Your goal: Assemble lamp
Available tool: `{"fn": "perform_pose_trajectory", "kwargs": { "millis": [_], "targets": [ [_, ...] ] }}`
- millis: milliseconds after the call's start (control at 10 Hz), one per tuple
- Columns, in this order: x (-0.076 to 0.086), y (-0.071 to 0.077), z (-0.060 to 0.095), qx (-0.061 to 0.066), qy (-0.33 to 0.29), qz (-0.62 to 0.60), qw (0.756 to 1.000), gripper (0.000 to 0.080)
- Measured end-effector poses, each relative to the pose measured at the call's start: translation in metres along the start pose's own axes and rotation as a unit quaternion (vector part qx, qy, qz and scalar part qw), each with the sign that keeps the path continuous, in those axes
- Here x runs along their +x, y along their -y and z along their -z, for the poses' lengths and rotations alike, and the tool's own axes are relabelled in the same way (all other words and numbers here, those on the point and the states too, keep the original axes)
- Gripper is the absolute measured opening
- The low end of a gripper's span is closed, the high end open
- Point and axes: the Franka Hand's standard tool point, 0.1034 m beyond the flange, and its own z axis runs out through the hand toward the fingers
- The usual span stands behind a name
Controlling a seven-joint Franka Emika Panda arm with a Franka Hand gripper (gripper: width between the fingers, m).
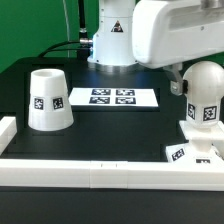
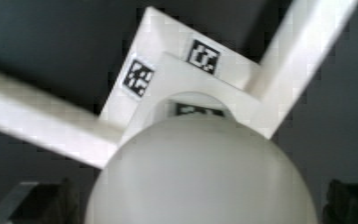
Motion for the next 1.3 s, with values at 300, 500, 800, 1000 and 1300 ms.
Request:
{"fn": "perform_pose_trajectory", "kwargs": {
  "millis": [300, 500, 800, 1000, 1300],
  "targets": [
    [0.0018, 0.0034, -0.0018, -0.013, 0.011, 0.161, 0.987, 0.0698],
    [0.0018, 0.0030, -0.0017, -0.019, 0.019, 0.256, 0.966, 0.0698],
    [0.0027, 0.0039, -0.0015, -0.023, 0.026, 0.344, 0.938, 0.0698],
    [0.0015, 0.0015, -0.0014, -0.023, 0.029, 0.396, 0.918, 0.0698],
    [0.0007, 0.0004, -0.0014, -0.023, 0.029, 0.403, 0.915, 0.0578]
  ]
}}
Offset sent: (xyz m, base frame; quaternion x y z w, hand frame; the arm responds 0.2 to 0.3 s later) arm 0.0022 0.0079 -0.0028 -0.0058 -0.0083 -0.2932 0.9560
